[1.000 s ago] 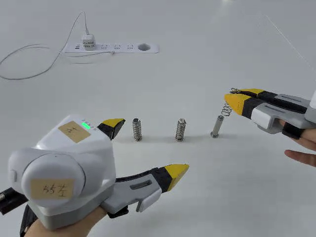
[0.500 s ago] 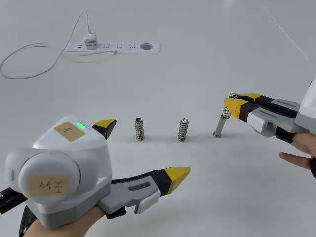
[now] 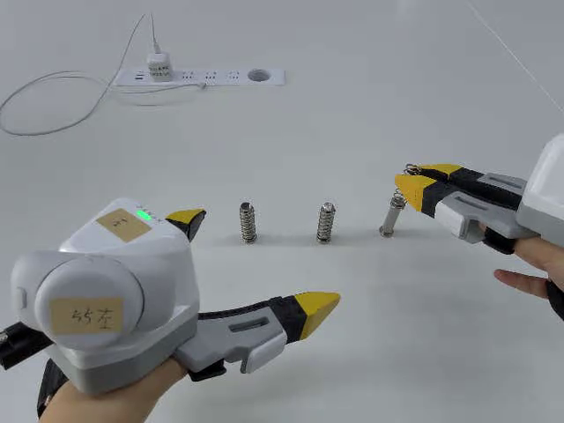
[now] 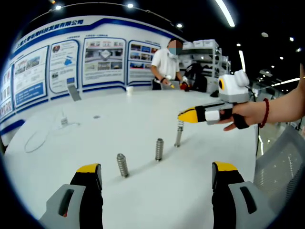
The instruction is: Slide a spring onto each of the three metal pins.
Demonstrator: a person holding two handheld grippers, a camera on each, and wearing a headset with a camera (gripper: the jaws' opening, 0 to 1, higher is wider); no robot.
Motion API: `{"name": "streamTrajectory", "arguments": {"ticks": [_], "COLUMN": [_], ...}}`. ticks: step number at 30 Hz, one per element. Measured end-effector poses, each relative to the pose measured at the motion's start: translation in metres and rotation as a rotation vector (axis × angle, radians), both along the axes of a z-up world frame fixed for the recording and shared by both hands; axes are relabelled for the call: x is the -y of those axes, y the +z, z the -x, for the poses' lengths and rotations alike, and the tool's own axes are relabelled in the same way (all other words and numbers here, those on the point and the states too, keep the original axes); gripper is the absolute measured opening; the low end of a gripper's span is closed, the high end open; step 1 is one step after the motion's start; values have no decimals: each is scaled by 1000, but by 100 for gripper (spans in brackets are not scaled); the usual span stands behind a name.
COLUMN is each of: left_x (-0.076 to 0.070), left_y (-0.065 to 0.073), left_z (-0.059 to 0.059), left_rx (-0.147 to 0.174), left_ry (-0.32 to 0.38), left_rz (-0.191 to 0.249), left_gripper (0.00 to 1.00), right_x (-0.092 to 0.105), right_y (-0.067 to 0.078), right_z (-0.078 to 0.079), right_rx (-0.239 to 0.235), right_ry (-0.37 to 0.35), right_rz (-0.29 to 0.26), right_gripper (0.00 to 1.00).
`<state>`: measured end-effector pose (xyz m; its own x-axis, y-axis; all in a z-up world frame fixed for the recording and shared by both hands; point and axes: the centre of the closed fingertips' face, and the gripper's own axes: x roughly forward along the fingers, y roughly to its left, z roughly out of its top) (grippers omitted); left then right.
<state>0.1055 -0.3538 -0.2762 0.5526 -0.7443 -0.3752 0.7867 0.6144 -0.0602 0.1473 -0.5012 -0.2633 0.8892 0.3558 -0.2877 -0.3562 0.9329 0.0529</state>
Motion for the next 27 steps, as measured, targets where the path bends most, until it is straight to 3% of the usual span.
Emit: {"name": "streamTrajectory", "arguments": {"ticks": [14,27], "left_x": [1,-4], "left_y": [-1,-5], "left_z": [2,-1], "left_rx": [3,-6], "left_ry": [-7,8], "left_rz": [-14,-31], "left_gripper": [95,91], "right_x": [-8,-9], "right_y": [-24,-41], "right_z": [5,7], "right_rx": [-40,-83], "right_ry": [34,51], "right_rz": [100,138], "right_gripper": [11,11]}}
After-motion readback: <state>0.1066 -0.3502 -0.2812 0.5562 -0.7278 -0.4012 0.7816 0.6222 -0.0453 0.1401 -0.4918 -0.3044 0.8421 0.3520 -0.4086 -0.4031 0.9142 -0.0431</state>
